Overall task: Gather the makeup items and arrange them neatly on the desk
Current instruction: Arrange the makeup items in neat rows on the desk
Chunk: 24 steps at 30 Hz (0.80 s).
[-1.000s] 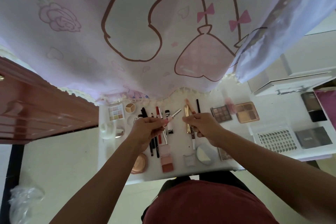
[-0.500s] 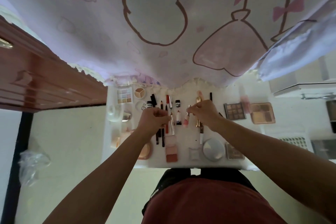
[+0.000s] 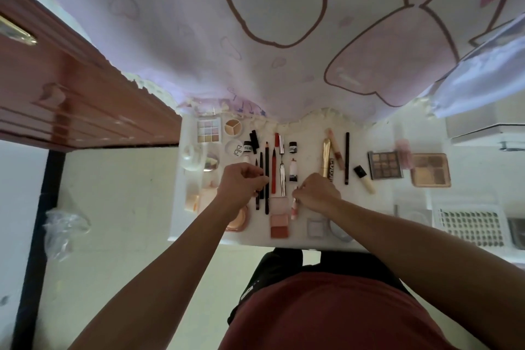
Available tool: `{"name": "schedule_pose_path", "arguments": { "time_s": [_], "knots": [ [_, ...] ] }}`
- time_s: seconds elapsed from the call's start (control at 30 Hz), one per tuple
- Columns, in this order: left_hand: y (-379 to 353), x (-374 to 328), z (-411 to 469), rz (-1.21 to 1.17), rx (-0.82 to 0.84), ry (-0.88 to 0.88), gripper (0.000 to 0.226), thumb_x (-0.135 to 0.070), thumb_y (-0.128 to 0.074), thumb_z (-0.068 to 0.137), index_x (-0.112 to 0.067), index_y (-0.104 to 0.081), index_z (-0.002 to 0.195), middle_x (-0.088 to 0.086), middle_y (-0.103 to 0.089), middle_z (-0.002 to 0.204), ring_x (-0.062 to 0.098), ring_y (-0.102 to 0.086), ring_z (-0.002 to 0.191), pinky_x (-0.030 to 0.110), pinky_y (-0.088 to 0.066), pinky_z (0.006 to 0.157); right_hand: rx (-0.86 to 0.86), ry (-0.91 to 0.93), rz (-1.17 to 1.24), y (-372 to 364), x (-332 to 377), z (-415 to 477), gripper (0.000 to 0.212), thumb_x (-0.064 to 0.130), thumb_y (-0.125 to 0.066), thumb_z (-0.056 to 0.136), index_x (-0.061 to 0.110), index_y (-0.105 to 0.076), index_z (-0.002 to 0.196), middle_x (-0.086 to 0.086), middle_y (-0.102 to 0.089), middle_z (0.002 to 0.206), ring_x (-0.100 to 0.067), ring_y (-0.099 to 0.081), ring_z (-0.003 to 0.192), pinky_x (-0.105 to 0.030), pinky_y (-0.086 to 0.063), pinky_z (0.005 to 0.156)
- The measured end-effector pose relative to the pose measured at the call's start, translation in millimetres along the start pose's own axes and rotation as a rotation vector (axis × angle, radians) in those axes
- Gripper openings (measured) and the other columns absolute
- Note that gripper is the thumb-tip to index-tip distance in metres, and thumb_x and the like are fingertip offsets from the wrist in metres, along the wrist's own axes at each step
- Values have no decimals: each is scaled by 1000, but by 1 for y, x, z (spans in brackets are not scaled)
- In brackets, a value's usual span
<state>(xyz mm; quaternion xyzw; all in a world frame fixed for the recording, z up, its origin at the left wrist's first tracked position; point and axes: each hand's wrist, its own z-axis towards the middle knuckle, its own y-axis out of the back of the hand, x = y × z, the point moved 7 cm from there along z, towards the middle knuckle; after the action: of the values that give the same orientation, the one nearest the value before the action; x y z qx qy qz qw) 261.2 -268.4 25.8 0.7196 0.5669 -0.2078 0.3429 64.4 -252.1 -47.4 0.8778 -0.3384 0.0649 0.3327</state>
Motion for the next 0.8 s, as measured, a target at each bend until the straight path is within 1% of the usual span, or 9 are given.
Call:
{"name": "schedule_pose_path", "arguments": {
  "time_s": [0.13,0.23,0.33,0.4,0.47,0.5,0.57,0.63,0.8],
  "knots": [
    [0,-1,-1,-17,13,9,15,-2,-75,79,-7,-67,91,16,-69,87,19,-62,68,22,-48,54,5,-6,48,4,1,-3,28,36,-68,80,10,-67,73,-1,-63,64,-17,-61,61,-26,-46,59],
    [3,-6,-1,-35,20,-5,14,-2,-73,81,-5,-67,93,14,-68,86,18,-62,66,19,-47,49,-36,-28,161,23,0,-4,28,25,-53,88,9,-56,65,-6,-56,63,-21,-55,55,-34,-50,59],
    [5,-10,-1,-48,24,-11,13,-1,-72,82,-4,-67,94,14,-68,85,18,-62,66,19,-48,49,-104,40,228,42,-1,2,22,15,-51,88,6,-64,73,-16,-66,90,-24,-63,78,-43,-55,74],
    [6,-11,-1,-54,25,-13,14,-1,-72,83,-3,-67,95,15,-69,87,19,-62,67,20,-49,50,-147,92,116,48,2,3,12,20,-61,85,19,-72,85,2,-70,104,-16,-58,106,-37,-53,84],
    [6,-13,-1,-59,24,-17,13,-2,-71,83,-3,-67,95,16,-69,88,20,-63,69,22,-49,52,-158,112,55,47,6,4,15,23,-70,82,23,-75,96,10,-69,101,-8,-52,113,-35,-50,94],
    [7,-13,-1,-64,23,-19,12,-2,-71,83,-4,-67,94,16,-69,88,21,-63,70,23,-50,53,-137,111,45,44,6,4,15,21,-72,81,20,-75,96,9,-70,92,-4,-54,106,-31,-50,91],
    [9,-12,-2,-73,17,-18,12,-1,-72,82,-5,-67,93,15,-69,86,22,-64,71,26,-51,55,-95,86,33,34,8,2,9,17,-75,80,13,-76,88,5,-71,75,-6,-65,86,-23,-50,69],
    [11,-10,-4,-80,9,-11,13,0,-72,81,-5,-67,92,13,-69,83,23,-64,71,29,-51,57,-86,82,-10,26,8,3,6,16,-77,77,12,-77,82,0,-73,73,-13,-69,79,-20,-45,57],
    [16,-4,-6,-97,-1,7,15,1,-72,81,-1,-67,95,12,-68,80,22,-63,68,33,-52,61,-131,117,-87,24,9,2,18,15,-77,77,9,-74,94,-5,-73,91,-19,-67,88,-24,-47,68]
  ]
}}
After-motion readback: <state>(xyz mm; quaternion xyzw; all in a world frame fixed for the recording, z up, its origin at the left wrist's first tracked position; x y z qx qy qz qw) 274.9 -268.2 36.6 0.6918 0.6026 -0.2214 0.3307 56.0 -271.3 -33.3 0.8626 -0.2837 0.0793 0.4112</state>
